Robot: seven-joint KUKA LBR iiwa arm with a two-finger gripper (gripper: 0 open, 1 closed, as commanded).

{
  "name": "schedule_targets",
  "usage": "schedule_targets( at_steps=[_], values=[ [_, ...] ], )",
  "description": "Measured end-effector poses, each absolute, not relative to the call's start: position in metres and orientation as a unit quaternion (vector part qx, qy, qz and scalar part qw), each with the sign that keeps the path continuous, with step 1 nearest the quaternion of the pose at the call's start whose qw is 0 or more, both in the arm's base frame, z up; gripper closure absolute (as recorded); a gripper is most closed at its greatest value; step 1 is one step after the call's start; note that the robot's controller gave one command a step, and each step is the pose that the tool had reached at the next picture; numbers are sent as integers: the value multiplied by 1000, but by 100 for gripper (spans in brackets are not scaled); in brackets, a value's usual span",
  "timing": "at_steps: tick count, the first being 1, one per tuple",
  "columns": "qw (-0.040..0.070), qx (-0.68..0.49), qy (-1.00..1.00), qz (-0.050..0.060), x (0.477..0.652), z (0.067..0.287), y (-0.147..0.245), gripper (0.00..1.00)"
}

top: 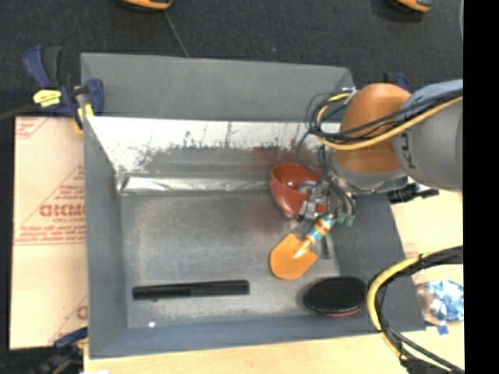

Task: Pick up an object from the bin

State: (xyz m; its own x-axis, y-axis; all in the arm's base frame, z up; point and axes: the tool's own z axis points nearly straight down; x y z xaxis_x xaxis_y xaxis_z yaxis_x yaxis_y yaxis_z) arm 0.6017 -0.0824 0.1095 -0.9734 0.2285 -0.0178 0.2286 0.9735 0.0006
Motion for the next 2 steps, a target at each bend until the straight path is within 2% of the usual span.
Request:
schedule_targets(
  at_steps=[1,2],
  values=[
    [11,141,990,1,597,86,-82,100],
    [10,145,989,-1,597,72,-82,100]
  ],
)
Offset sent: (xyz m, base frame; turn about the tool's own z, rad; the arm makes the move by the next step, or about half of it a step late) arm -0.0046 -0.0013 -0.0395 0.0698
